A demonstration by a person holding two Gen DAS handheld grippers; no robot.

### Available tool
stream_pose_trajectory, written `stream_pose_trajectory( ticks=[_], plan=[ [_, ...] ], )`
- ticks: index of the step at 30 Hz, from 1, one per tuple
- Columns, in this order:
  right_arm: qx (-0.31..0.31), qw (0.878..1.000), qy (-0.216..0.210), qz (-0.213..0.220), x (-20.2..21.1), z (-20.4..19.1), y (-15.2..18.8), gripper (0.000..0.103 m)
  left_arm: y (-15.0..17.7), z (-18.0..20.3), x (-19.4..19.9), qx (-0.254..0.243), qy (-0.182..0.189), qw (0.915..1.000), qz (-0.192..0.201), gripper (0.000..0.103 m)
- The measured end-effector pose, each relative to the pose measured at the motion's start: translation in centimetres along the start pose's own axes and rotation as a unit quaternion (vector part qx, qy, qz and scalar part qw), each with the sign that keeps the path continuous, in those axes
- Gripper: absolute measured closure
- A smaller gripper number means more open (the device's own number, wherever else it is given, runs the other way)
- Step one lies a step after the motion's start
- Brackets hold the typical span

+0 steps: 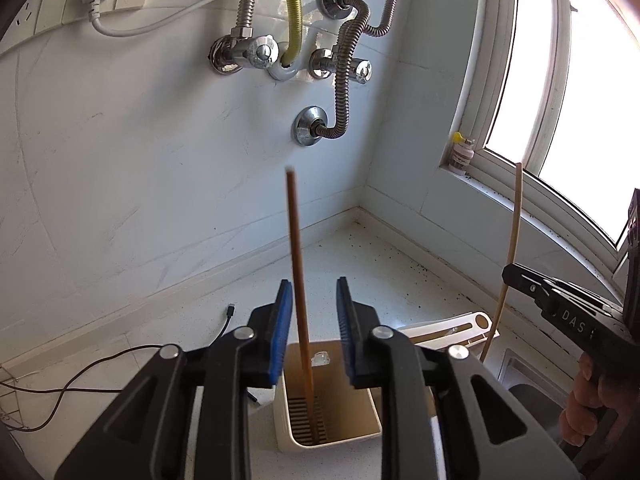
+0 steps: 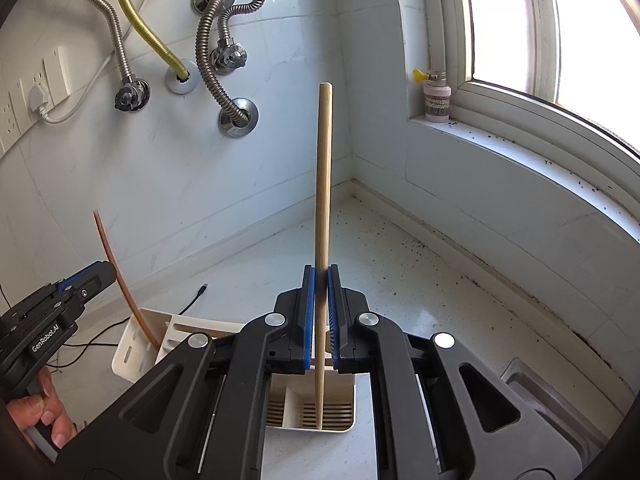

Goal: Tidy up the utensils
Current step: 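Lower the chopsticks into the holder and open both tools, then move both tools back over the remaining chopsticks on the counter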

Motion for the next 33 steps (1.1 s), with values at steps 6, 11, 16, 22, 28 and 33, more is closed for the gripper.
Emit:
stream_pose_trajectory(
  ticks=[6,11,16,22,28,33],
  plan=[
    [0.005,1.000,-0.001,0.009,0.3,0.1,0.4,0.097,0.0,-0.2,0.8,-0.004,-0.006,0.9999,0.007,0.076],
    [0.006,1.000,-0.002,0.011,0.4,0.4,1.3,0.097,0.0,-0.2,1.9,-0.005,-0.011,0.9998,0.015,0.068],
    [0.009,1.000,-0.001,0.007,0.6,0.7,1.9,0.096,0.2,-0.3,2.7,-0.007,-0.013,0.9998,0.016,0.068],
    [0.000,1.000,0.001,0.021,1.8,1.1,2.2,0.071,0.5,-0.5,4.0,-0.001,-0.014,0.9997,0.021,0.068],
    [-0.010,0.999,0.005,0.039,3.8,1.3,2.1,0.071,0.7,-1.4,6.3,0.006,-0.019,0.9994,0.030,0.068],
    [-0.005,0.997,0.014,0.077,6.8,0.6,1.5,0.071,0.6,-2.4,9.2,0.003,-0.033,0.9981,0.051,0.051]
  ],
)
Point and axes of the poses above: each gripper's, at about its wrist camera, not at the fingertips, and x roughly against the way its jaws point, z to its right, y to its underside, the point moved 7 cm from there along -x, roughly the way its jaws point, and after that the axes turned 8 degrees about y, right-handed, at the moved point
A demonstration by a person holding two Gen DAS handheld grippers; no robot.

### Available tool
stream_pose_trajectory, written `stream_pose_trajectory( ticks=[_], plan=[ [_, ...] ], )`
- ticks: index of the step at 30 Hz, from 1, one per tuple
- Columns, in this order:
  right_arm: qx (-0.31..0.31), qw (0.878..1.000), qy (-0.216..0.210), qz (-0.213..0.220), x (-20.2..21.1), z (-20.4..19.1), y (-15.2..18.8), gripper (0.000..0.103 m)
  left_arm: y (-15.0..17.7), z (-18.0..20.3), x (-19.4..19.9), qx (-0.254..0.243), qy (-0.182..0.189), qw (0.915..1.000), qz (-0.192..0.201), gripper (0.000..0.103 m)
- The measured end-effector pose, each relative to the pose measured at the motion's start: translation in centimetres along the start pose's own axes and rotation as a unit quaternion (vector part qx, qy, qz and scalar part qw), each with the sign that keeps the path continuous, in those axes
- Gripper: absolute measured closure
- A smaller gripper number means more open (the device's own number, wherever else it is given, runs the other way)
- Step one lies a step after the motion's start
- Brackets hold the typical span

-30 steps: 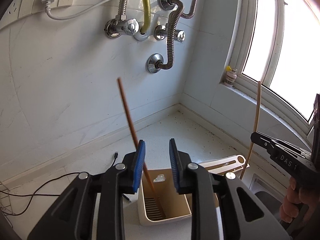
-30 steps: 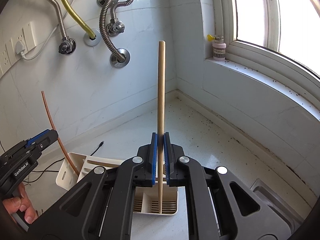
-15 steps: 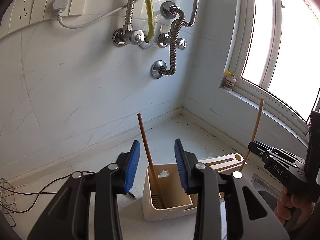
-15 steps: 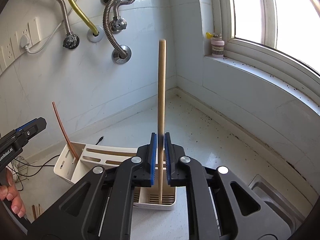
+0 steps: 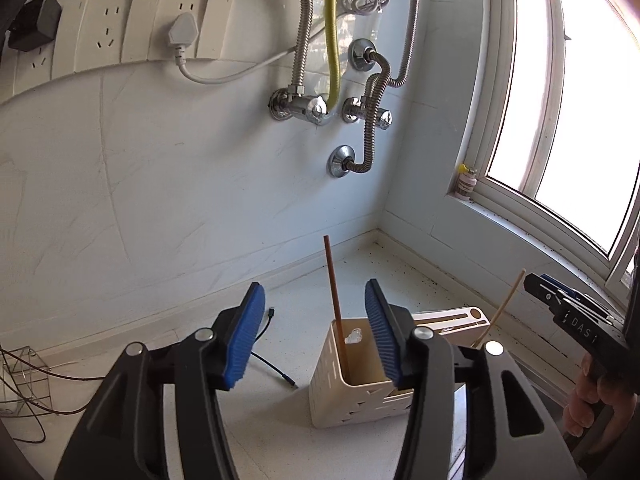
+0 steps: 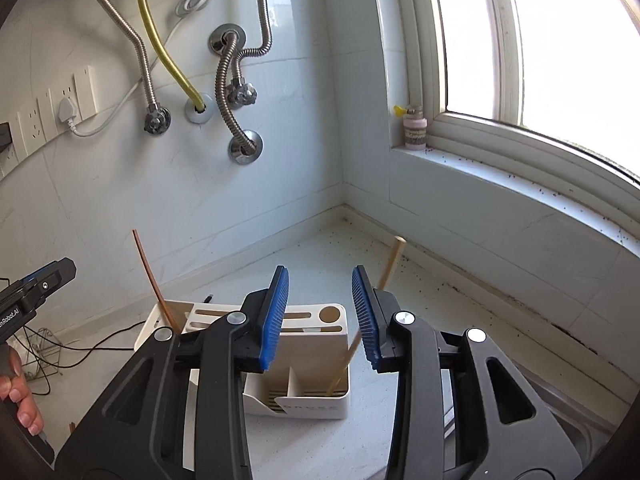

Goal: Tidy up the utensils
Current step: 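Move both tools back over the remaining chopsticks on the counter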

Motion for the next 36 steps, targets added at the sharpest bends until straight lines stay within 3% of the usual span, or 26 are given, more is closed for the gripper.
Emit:
stream_pose_trajectory(
  ticks=[3,5,6,9,10,12,13,18,26,30,36],
  plan=[
    [0.006,1.000,-0.012,0.009,1.7,-1.2,-0.6,0.070,-0.2,-0.9,2.0,0.004,-0.009,0.9999,0.010,0.048],
    [0.007,1.000,-0.020,0.018,2.9,-2.1,-0.8,0.057,-0.3,-1.7,3.7,0.008,-0.020,0.9995,0.023,0.034],
    [0.009,0.999,-0.025,0.024,3.5,-2.6,-0.9,0.050,-0.3,-2.1,4.7,0.008,-0.025,0.9992,0.030,0.032],
    [0.016,0.999,-0.040,0.032,4.9,-4.4,-1.0,0.044,-0.2,-3.3,7.1,0.008,-0.036,0.9986,0.037,0.030],
    [0.016,0.998,-0.049,0.036,5.5,-5.0,-1.0,0.039,-0.1,-3.8,8.0,0.012,-0.040,0.9984,0.039,0.025],
    [0.012,0.996,-0.061,0.056,6.8,-6.1,-1.1,0.013,0.2,-5.0,9.9,0.019,-0.054,0.9971,0.049,0.011],
    [0.015,0.996,-0.067,0.065,7.5,-6.7,-1.0,0.012,0.4,-5.5,11.1,0.021,-0.062,0.9962,0.057,0.006],
    [0.030,0.992,-0.099,0.073,9.8,-9.7,-0.4,0.008,2.3,-8.6,16.1,0.027,-0.102,0.9920,0.070,0.005],
    [0.059,0.987,-0.140,0.055,11.9,-14.1,1.7,0.008,7.5,-14.5,22.1,0.060,-0.158,0.9853,0.028,0.005],
    [0.070,0.985,-0.155,0.033,12.1,-16.1,3.5,0.008,10.2,-16.9,24.3,0.102,-0.172,0.9798,0.003,0.005],
    [0.083,0.981,-0.173,-0.011,11.2,-19.3,7.0,0.008,14.1,-19.0,26.5,0.157,-0.197,0.9669,-0.037,0.005]
  ],
)
Point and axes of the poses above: each gripper's, at about its wrist camera, not at the fingertips, and x roughly against the way its jaws point, z to its right, y to its underside, the point moved 7 cm from there along -x, roughly the way its jaws point, and after that the axes turned 8 degrees about y, right-handed, at the moved point
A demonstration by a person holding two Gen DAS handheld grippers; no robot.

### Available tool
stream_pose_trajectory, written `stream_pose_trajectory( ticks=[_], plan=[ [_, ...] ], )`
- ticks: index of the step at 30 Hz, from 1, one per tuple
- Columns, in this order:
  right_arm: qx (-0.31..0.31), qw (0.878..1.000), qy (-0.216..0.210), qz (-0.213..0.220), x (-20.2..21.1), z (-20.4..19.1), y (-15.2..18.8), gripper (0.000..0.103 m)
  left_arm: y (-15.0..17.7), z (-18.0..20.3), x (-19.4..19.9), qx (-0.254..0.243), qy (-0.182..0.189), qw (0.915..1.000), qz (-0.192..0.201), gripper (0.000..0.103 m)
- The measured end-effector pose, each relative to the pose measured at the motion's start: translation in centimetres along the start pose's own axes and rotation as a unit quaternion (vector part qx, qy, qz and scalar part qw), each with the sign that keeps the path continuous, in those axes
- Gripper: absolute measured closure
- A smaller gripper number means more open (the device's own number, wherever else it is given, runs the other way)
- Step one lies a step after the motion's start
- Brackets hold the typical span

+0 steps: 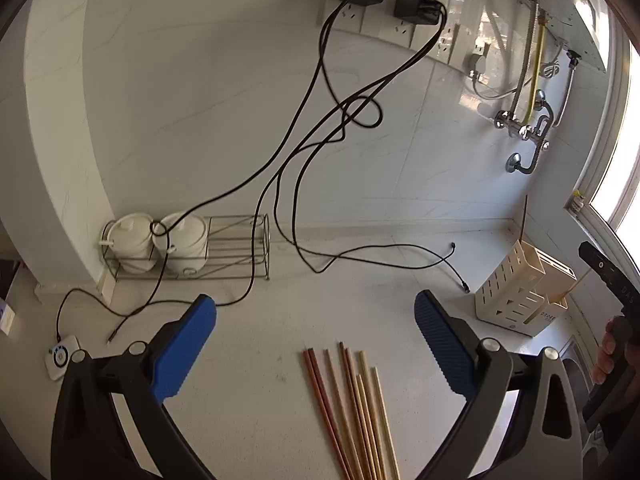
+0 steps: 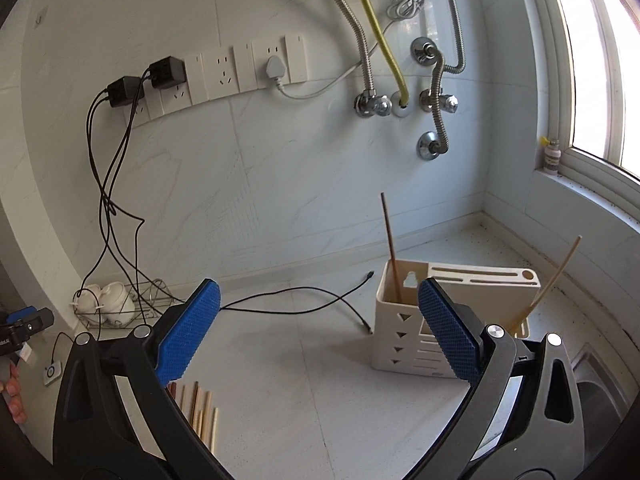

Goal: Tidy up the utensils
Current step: 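Move both tools back over the remaining chopsticks on the counter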

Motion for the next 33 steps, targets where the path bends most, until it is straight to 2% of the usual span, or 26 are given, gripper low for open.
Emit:
stream_pose_trajectory(
  ticks=[6,12,16,22,29,33],
  plan=[
    [0.014,0.999,-0.022,-0.044,-1.8,-3.2,3.0,0.008,4.7,-2.5,-2.4,0.041,-0.027,0.9946,-0.092,0.005],
    [0.029,0.996,-0.039,-0.080,-3.0,-5.2,5.1,0.008,10.5,-4.0,-6.9,0.098,-0.029,0.9727,-0.208,0.005],
    [0.034,0.994,-0.043,-0.098,-3.5,-5.6,6.4,0.008,13.0,-4.4,-9.1,0.115,-0.039,0.9603,-0.251,0.005],
    [0.030,0.991,-0.045,-0.123,-4.5,-5.4,7.7,0.008,15.3,-4.2,-11.6,0.109,-0.050,0.9488,-0.292,0.005],
    [0.032,0.989,-0.049,-0.137,-5.2,-5.3,8.3,0.008,16.5,-4.8,-13.7,0.107,-0.078,0.9373,-0.322,0.005],
    [0.029,0.988,-0.049,-0.140,-5.6,-5.0,8.3,0.008,16.6,-4.9,-14.4,0.103,-0.090,0.9340,-0.330,0.005]
  ],
)
Point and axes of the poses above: each gripper's, at about its wrist camera, not at the fingertips, and x roughly against the way its jaws point, z to its right, y to its underside, the point moved 7 cm from there along -x, roughly the way its jaws point, and after that the axes turned 8 degrees about y, right-handed, at the moved point
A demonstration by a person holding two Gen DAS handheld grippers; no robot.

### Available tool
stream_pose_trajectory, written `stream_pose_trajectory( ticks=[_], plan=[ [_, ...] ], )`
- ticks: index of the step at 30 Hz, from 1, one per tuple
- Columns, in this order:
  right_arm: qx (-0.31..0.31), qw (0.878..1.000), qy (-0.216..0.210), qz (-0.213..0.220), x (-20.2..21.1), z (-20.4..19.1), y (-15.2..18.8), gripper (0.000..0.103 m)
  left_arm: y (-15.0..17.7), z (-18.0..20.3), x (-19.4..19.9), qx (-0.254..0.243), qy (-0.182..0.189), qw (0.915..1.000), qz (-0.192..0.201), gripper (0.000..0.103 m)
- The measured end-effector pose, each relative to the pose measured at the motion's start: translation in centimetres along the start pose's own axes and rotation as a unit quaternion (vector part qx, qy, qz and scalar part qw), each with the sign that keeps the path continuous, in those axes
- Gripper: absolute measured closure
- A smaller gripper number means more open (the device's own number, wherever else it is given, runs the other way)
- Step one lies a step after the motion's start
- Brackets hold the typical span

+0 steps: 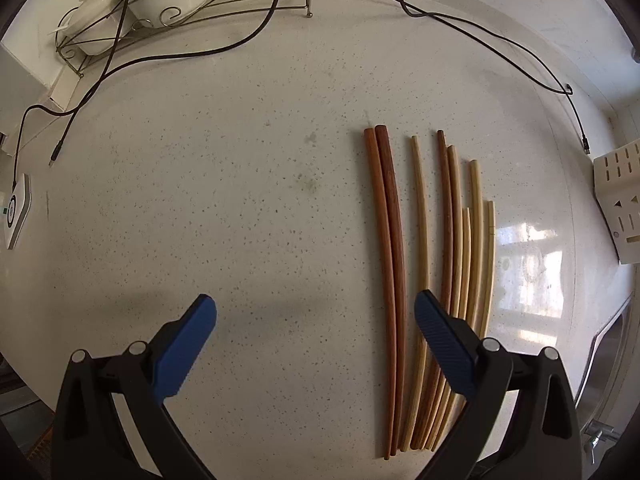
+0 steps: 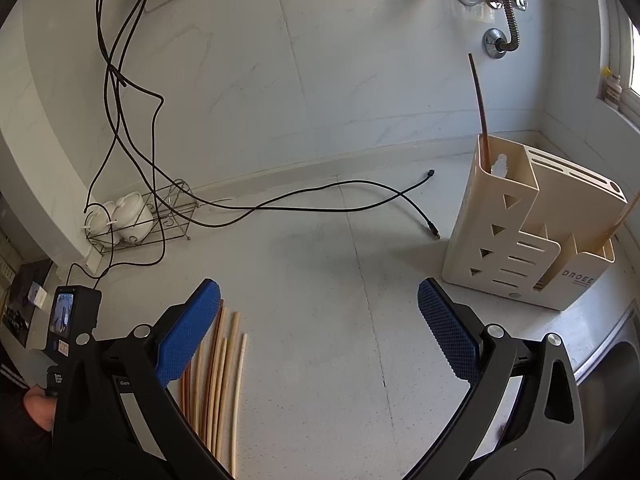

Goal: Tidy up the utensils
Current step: 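Move both tools back over the remaining chopsticks on the counter, then close the left tool on another dark brown chopstick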

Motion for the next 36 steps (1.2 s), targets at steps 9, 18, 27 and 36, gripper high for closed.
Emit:
stream_pose_trajectory(
  ticks=[9,18,27,36],
  plan=[
    [-0.009,1.000,-0.003,-0.010,-0.8,0.7,0.0,0.008,-0.7,0.3,-0.5,-0.003,-0.025,0.9996,-0.009,0.005],
    [-0.012,1.000,-0.006,-0.008,-1.0,0.9,-0.3,0.008,-0.8,0.5,-1.7,0.005,-0.036,0.9987,-0.036,0.005],
    [-0.020,1.000,-0.007,-0.013,-1.4,1.5,-0.1,0.008,-1.8,1.2,-2.7,-0.003,-0.053,0.9973,-0.051,0.005],
    [-0.024,0.999,-0.011,-0.027,-1.9,1.7,0.2,0.008,-2.5,2.9,-4.2,0.005,-0.047,0.9962,-0.073,0.010]
  ],
)
Point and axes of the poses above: each gripper's, at about its wrist camera, not at the fingertips, and x roughly against the way its jaws point, z to its right, y to its underside, the point moved 7 cm from there along -x, roughly the way its jaws point, and after that the axes turned 8 degrees about y, right-handed, at the moved point
